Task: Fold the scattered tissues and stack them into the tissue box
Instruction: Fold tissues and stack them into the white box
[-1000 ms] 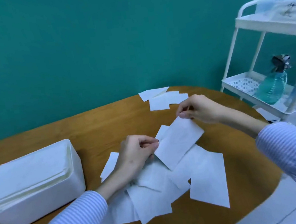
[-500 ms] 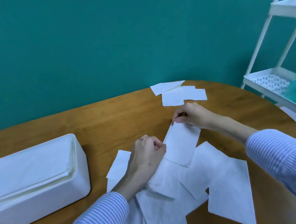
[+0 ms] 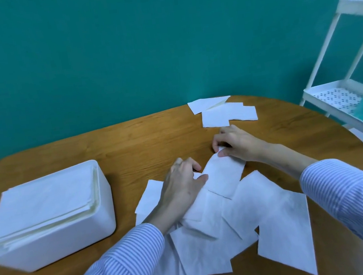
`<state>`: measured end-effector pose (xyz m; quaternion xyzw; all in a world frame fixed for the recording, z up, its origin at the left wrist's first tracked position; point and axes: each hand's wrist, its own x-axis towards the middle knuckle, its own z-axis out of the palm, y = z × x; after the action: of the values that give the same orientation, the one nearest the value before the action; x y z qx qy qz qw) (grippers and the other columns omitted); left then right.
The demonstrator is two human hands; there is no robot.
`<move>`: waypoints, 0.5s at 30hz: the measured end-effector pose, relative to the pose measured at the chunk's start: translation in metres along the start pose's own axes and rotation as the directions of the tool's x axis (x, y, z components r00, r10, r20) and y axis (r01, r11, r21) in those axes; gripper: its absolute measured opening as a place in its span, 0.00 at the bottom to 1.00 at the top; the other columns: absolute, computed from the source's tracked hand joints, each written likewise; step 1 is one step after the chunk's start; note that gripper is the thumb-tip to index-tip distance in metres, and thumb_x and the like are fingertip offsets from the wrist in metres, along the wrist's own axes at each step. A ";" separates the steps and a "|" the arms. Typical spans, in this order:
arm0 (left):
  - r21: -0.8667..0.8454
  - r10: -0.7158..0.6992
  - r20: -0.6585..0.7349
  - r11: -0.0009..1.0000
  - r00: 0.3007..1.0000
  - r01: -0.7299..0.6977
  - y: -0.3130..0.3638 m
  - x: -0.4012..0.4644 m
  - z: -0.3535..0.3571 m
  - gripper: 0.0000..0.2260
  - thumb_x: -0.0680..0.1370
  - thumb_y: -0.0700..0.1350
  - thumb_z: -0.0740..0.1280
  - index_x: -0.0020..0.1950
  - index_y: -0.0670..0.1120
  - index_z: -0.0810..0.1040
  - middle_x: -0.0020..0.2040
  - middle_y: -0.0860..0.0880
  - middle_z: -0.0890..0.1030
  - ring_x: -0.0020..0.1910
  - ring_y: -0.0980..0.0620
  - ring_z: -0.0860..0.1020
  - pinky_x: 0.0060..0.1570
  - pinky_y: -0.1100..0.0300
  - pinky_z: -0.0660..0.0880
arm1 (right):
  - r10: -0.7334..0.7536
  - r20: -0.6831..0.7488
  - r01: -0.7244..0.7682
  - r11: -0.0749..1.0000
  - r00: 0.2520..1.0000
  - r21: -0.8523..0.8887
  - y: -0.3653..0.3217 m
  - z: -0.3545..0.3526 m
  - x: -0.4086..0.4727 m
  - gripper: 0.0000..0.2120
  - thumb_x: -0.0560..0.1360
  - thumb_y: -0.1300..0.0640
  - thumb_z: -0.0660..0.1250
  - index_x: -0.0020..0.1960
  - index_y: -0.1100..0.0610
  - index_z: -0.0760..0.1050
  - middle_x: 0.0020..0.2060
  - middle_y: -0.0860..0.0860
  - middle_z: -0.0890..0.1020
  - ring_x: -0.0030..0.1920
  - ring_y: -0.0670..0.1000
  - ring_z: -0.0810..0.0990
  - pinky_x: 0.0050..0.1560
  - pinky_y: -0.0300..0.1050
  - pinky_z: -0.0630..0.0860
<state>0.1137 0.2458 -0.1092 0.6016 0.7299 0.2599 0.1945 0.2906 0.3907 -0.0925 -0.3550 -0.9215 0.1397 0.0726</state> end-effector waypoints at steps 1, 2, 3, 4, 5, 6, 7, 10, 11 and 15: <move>-0.008 0.016 -0.004 1.000 1.000 -0.016 0.000 0.001 -0.001 0.11 0.76 0.54 0.71 0.57 0.53 0.79 0.48 0.55 0.71 0.53 0.54 0.74 0.52 0.57 0.72 | -0.012 0.013 0.011 1.000 1.000 0.011 -0.001 -0.002 0.000 0.06 0.77 0.57 0.70 0.47 0.47 0.75 0.47 0.45 0.75 0.50 0.46 0.69 0.48 0.42 0.68; -0.013 0.033 -0.009 0.999 0.999 -0.033 0.000 0.002 -0.001 0.11 0.76 0.53 0.71 0.57 0.54 0.79 0.48 0.55 0.71 0.53 0.55 0.73 0.52 0.58 0.72 | -0.024 0.024 0.023 0.999 0.999 0.035 -0.002 -0.005 0.000 0.08 0.77 0.59 0.70 0.46 0.48 0.74 0.45 0.45 0.76 0.49 0.46 0.71 0.47 0.41 0.69; -0.009 0.059 -0.009 0.998 0.998 -0.059 0.000 0.002 -0.001 0.12 0.76 0.52 0.72 0.58 0.54 0.79 0.49 0.56 0.71 0.54 0.55 0.72 0.52 0.59 0.71 | -0.033 0.036 0.031 0.998 0.999 0.059 -0.004 -0.009 0.000 0.09 0.77 0.61 0.69 0.45 0.48 0.74 0.44 0.45 0.77 0.47 0.46 0.73 0.45 0.40 0.70; -0.001 0.094 -0.006 0.996 0.996 -0.094 0.000 0.001 -0.001 0.12 0.76 0.51 0.72 0.60 0.55 0.79 0.50 0.57 0.72 0.55 0.55 0.71 0.53 0.60 0.70 | -0.035 0.050 0.031 0.997 0.998 0.077 -0.005 -0.013 -0.002 0.09 0.77 0.63 0.68 0.45 0.50 0.74 0.43 0.45 0.78 0.46 0.46 0.74 0.44 0.39 0.71; -0.009 0.131 -0.003 0.991 0.991 -0.131 0.000 0.001 -0.001 0.13 0.76 0.50 0.72 0.61 0.55 0.78 0.52 0.57 0.74 0.57 0.55 0.70 0.54 0.61 0.69 | -0.028 0.065 0.022 0.996 0.998 0.092 -0.007 -0.017 -0.005 0.09 0.77 0.64 0.67 0.45 0.51 0.74 0.43 0.45 0.78 0.45 0.45 0.75 0.43 0.38 0.71; -0.048 0.158 -0.004 0.986 0.987 -0.158 0.000 0.000 0.000 0.14 0.76 0.49 0.71 0.61 0.56 0.78 0.54 0.59 0.77 0.58 0.54 0.70 0.55 0.61 0.70 | -0.020 0.076 0.011 0.993 0.997 0.114 -0.009 -0.022 -0.008 0.09 0.78 0.65 0.67 0.45 0.51 0.74 0.43 0.45 0.79 0.45 0.45 0.76 0.43 0.37 0.71; -0.108 0.176 -0.005 0.979 0.984 -0.175 0.000 -0.002 0.000 0.14 0.76 0.48 0.71 0.61 0.57 0.78 0.55 0.60 0.78 0.59 0.55 0.70 0.57 0.60 0.70 | -0.017 0.076 0.006 0.990 0.997 0.140 -0.011 -0.027 -0.012 0.10 0.78 0.65 0.67 0.45 0.51 0.75 0.42 0.45 0.79 0.45 0.45 0.76 0.42 0.37 0.71; -0.291 0.200 -0.024 0.936 0.979 -0.199 0.006 -0.009 -0.005 0.13 0.76 0.45 0.70 0.57 0.59 0.77 0.50 0.60 0.82 0.55 0.56 0.75 0.56 0.55 0.72 | -0.019 0.029 0.013 0.979 0.999 0.206 -0.021 -0.047 -0.023 0.11 0.77 0.66 0.67 0.43 0.51 0.76 0.42 0.43 0.80 0.45 0.42 0.76 0.42 0.34 0.72; -0.356 0.203 -0.033 0.912 0.979 -0.201 0.010 -0.012 -0.009 0.12 0.76 0.45 0.70 0.56 0.59 0.77 0.46 0.57 0.82 0.50 0.55 0.77 0.52 0.54 0.73 | -0.016 0.010 0.013 0.975 1.000 0.222 -0.025 -0.056 -0.028 0.11 0.77 0.66 0.66 0.43 0.51 0.77 0.43 0.43 0.80 0.45 0.41 0.77 0.42 0.34 0.72; -0.484 0.223 -0.119 0.838 0.967 -0.253 0.030 -0.025 -0.042 0.09 0.78 0.43 0.69 0.52 0.57 0.77 0.41 0.50 0.81 0.40 0.55 0.78 0.40 0.59 0.73 | -0.029 -0.080 0.050 0.962 0.996 0.268 -0.048 -0.095 -0.047 0.11 0.78 0.65 0.66 0.43 0.52 0.79 0.39 0.41 0.81 0.40 0.44 0.76 0.39 0.35 0.69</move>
<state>0.1165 0.2194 -0.0586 0.6098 0.5637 0.4775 0.2871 0.3166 0.3445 0.0112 -0.3283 -0.8975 0.2488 0.1574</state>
